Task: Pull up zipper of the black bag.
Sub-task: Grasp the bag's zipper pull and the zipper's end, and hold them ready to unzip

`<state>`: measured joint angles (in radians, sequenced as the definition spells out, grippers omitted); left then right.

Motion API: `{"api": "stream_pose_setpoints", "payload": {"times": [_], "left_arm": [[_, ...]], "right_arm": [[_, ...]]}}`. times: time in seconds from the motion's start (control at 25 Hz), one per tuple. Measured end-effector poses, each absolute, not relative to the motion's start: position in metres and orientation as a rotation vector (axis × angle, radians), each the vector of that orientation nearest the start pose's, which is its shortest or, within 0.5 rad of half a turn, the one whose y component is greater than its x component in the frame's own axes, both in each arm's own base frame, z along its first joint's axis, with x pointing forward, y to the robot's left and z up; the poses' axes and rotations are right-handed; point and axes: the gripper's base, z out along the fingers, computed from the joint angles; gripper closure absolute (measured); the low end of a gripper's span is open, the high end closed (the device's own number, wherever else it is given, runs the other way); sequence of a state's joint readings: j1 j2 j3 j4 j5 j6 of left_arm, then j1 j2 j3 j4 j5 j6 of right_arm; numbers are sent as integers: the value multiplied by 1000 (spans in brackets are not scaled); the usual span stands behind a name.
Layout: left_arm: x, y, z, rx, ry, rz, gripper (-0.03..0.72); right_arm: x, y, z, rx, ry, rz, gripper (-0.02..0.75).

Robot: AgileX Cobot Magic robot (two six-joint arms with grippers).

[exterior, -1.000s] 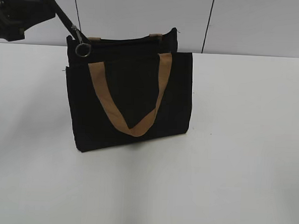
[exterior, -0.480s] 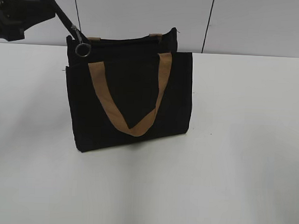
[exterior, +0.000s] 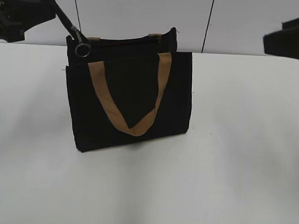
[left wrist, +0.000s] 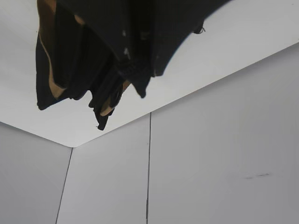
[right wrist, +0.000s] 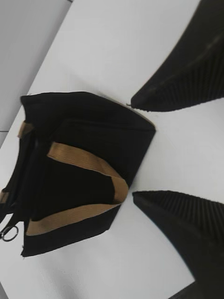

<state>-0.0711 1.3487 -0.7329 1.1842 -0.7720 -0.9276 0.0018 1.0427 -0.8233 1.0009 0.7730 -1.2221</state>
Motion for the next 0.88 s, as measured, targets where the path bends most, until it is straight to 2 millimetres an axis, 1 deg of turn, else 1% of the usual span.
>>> {"api": "stream_pose_setpoints", "payload": {"times": [0.08,0.16,0.28,0.32,0.4,0.44,0.56,0.68,0.8,0.88], "left_arm": [[267,-78,287,671,1604,-570,665],[267,-78,287,671,1604,-570,665],[267,-78,287,671,1604,-570,665],[267,-78,287,671,1604,-570,665],[267,-78,287,671,1604,-570,665],[267,-78,287,671,1604,-570,665],[267,-78,287,671,1604,-570,665],[267,-78,287,671,1604,-570,665],[267,-78,287,670,1604,-571,665],[266,-78,288,670,1598,-578,665]], "right_arm": [[224,61,334,-793,1932,468,324],[244,73,337,-857,1908,490,324],[272,98,333,-938,1899,544,324],[279,107,333,-966,1888,557,324],[292,126,326,-1032,1879,590,324],[297,135,325,-1060,1870,601,324],[311,164,311,-1159,1848,633,324],[320,193,299,-1256,1804,638,324],[327,217,293,-1319,1748,613,324],[331,230,293,-1344,1707,592,324]]}}
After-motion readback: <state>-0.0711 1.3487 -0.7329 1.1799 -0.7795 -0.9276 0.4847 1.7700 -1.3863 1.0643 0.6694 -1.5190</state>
